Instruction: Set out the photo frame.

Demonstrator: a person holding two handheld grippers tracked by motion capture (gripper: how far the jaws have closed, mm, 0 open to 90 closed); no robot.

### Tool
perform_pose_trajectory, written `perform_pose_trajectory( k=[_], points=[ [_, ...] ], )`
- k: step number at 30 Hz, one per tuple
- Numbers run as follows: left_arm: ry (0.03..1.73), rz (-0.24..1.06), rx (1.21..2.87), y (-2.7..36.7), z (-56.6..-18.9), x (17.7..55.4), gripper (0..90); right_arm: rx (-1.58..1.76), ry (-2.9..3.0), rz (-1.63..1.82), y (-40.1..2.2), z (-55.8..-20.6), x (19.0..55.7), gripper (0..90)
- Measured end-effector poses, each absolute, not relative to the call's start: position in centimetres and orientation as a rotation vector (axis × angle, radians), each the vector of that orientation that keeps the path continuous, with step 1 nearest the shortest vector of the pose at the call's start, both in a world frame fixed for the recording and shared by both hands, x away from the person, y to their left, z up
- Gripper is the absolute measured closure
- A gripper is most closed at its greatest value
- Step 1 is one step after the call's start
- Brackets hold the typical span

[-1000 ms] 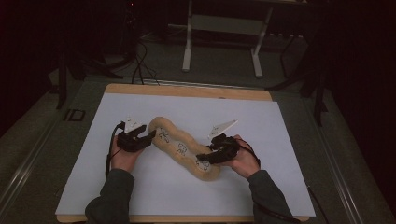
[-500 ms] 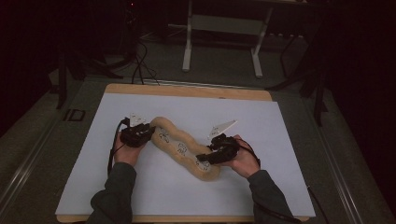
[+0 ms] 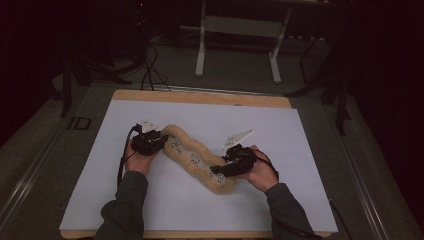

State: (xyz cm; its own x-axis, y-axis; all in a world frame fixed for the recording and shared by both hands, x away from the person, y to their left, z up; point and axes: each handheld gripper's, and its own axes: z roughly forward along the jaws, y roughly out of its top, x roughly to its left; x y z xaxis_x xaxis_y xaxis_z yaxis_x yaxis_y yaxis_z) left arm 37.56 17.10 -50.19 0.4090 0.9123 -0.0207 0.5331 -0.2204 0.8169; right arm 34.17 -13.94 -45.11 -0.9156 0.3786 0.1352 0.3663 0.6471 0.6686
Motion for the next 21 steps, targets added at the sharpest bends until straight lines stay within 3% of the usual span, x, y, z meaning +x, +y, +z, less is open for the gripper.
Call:
perform_pose_trajectory(
  k=[3, 11, 21],
  points=[
    [1.231, 0.632, 1.9, 17.0, -50.2, 37.5, 71.2, 0.647, 2.833, 1.149, -13.9, -45.1, 34.1, 60.8],
    [1.244, 0.65, 1.898, 16.9, -50.2, 37.2, 72.3, 0.738, 2.759, 1.127, -14.1, -45.6, 32.8, 44.2],
    [1.246, 0.658, 1.891, 16.9, -50.3, 37.0, 72.5, 0.971, 2.624, 1.165, -15.3, -47.0, 31.5, 42.9]
  ],
)
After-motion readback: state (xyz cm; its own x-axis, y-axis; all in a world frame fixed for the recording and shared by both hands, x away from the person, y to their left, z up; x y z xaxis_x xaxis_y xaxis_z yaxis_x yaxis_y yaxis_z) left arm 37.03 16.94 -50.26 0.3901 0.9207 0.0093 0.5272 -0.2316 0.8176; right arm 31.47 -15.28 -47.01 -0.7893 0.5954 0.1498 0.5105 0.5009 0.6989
